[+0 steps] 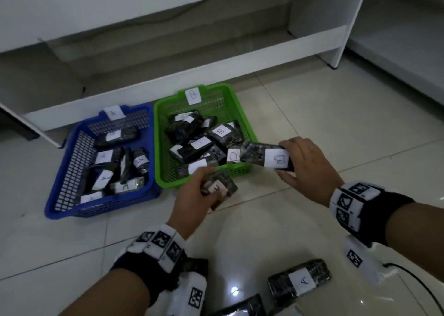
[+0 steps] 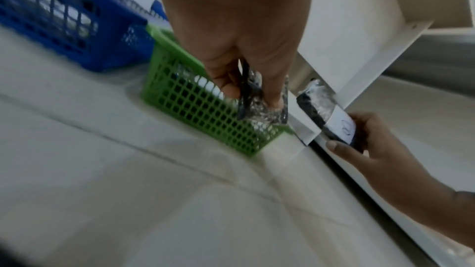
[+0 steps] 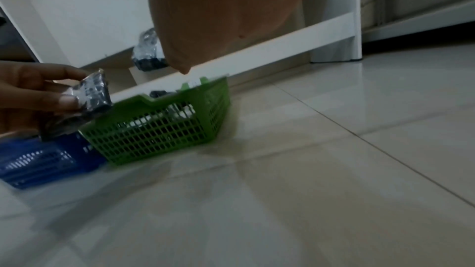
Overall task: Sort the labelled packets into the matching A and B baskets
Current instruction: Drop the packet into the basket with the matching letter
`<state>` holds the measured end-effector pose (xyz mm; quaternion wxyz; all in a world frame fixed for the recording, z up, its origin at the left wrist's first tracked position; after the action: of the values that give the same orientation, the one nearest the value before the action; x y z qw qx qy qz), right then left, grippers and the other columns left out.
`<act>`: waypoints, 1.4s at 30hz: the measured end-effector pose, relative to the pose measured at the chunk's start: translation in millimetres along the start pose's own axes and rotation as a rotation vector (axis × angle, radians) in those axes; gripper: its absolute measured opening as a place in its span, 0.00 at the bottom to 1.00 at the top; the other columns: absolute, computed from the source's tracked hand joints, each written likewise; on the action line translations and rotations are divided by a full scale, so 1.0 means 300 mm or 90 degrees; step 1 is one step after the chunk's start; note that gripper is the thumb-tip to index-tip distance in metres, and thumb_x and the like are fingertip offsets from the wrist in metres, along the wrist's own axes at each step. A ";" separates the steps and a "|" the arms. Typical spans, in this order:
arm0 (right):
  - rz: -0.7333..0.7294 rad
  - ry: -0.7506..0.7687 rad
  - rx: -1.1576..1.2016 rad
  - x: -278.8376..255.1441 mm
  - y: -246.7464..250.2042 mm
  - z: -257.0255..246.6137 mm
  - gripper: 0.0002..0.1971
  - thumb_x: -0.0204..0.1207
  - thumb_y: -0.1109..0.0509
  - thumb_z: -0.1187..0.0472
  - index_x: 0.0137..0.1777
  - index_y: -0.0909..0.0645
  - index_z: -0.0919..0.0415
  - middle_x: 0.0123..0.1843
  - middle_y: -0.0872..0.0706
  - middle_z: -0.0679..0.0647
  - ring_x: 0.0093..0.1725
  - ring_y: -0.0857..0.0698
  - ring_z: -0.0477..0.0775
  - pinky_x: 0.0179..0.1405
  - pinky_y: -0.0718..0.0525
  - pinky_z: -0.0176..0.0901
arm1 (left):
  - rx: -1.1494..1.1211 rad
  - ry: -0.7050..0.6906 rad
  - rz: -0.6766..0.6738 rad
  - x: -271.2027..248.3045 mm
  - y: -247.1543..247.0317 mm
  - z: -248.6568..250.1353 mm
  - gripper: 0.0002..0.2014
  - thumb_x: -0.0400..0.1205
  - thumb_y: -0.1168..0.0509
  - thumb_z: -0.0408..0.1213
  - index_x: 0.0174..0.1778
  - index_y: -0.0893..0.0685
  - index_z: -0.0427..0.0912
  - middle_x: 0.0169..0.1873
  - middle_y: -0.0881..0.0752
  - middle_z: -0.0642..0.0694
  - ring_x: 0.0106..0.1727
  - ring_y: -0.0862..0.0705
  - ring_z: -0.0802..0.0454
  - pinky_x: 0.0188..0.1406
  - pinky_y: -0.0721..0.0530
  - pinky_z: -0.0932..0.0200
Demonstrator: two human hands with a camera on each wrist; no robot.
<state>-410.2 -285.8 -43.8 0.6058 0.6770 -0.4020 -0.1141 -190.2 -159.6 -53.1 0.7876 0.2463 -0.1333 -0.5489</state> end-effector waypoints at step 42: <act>-0.292 -0.114 0.065 0.317 -0.358 -0.320 0.26 0.80 0.52 0.36 0.75 0.32 0.42 0.65 0.27 0.50 0.67 0.27 0.57 0.64 0.27 0.53 | 0.468 0.175 -0.176 0.452 0.576 -0.308 0.20 0.85 0.42 0.47 0.69 0.22 0.39 0.68 0.21 0.37 0.67 0.23 0.40 0.68 0.28 0.53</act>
<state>-243.0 -287.1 -87.1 0.4911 0.7675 -0.2953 -0.2874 41.4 -215.8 -46.9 0.5764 0.5976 -0.1800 -0.5275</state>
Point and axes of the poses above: each hand's wrist, its own x-axis towards the middle knuckle, its own y-axis out of the back of the hand, z = x × y, the point moved 4 cm from there along x, towards the middle knuckle
